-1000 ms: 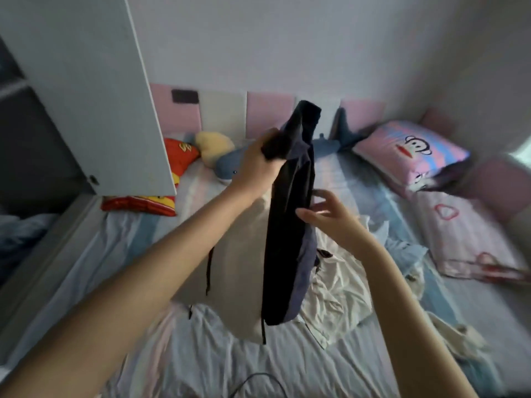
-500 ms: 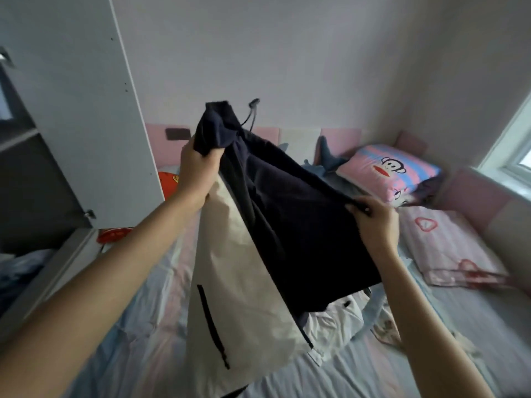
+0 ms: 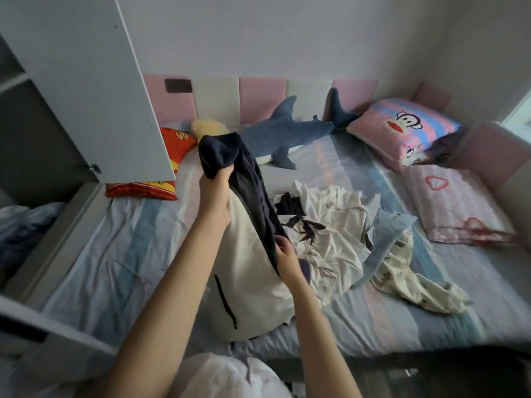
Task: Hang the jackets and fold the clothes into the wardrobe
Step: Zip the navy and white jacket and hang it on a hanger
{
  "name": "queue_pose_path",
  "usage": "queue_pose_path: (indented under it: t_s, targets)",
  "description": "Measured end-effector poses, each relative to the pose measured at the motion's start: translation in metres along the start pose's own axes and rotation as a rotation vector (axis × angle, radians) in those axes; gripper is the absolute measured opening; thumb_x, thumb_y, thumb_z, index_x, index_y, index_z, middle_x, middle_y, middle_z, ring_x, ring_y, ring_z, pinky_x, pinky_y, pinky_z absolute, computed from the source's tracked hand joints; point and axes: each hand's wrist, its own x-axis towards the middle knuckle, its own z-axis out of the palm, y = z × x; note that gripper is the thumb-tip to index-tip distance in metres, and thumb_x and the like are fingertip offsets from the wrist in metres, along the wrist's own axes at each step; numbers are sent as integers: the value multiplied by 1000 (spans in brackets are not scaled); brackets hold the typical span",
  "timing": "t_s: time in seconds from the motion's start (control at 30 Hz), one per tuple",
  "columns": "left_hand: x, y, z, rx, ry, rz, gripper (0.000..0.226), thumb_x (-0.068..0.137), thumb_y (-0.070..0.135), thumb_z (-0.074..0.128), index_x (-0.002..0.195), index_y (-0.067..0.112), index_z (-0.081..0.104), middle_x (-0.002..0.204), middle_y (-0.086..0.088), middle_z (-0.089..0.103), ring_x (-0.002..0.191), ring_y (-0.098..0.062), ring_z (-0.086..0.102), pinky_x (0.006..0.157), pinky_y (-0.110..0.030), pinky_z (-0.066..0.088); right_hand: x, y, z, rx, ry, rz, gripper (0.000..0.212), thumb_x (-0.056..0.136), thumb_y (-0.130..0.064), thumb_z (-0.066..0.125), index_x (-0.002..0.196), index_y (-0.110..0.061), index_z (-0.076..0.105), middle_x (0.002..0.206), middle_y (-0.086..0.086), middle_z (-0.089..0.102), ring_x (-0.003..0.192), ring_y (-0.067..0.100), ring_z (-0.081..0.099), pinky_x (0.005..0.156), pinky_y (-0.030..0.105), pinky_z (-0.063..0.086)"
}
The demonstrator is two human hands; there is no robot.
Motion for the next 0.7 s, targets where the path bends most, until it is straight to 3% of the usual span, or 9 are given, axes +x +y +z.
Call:
queue_pose_path:
  t_s: [0.07,0.13,0.23,0.3,0.37,0.4,0.5,0.6,0.7]
  targets:
    - [4,2,-12,19,-3,-44,43,88,21,62,127,5,55,117,-10,64,107,-25,62,90,-35,50,-5,28,20,-42,-76,-6,42,85,-29,61,122,-10,55,113,9,58,107,22,55,91,30,46]
    - [6,2,-29,-45,-27,-97,40,88,21,61,124,5,59,115,-12,67,103,-26,65,87,-37,53,2,54,21,-144,-141,-16,45,79,-27,63,121,-13,55,115,14,60,110,29,57,92,40,47]
    - [3,3,-49,-99,-105,-155,34,89,26,58,117,8,63,99,-8,73,91,-22,70,74,-31,54,4,48,19,-302,-163,25,48,84,-5,63,130,-10,50,124,16,56,115,33,54,91,40,45]
    - [2,5,-58,-120,-144,-162,24,91,25,55,106,9,66,87,-4,74,81,-18,71,69,-27,54,-1,44,32,-388,-130,31,53,87,-4,54,138,-14,43,133,13,48,119,33,50,93,41,44]
    - [-1,14,-60,-129,-169,-146,18,91,23,53,94,11,66,77,-2,74,73,-15,71,64,-25,54,-14,40,51,-438,-27,108,41,93,-10,41,132,-18,46,128,11,50,116,32,50,89,39,42]
    - [-1,19,-61,-128,-163,-115,16,89,23,57,93,10,66,77,-3,74,74,-16,71,65,-26,54,-22,37,57,-423,65,154,31,93,-11,38,120,-15,51,118,12,55,109,33,53,83,38,41]
    - [9,34,-79,-63,-44,71,30,67,23,70,96,12,67,90,-8,72,89,-25,69,82,-38,56,-32,15,50,-262,328,137,17,88,-5,44,98,-4,57,90,14,60,94,35,59,70,33,36]
    - [23,41,-103,-43,53,221,28,65,21,72,92,17,67,95,-1,72,97,-22,67,88,-36,54,-24,-25,10,-31,536,-83,31,82,3,51,110,-7,60,98,9,67,95,25,62,75,21,37]
    - [31,39,-123,22,134,281,16,71,21,73,86,21,66,85,12,72,94,-14,67,85,-30,53,-26,-62,-23,71,677,-300,33,80,1,57,110,-12,55,90,-9,64,78,-5,60,70,13,42]
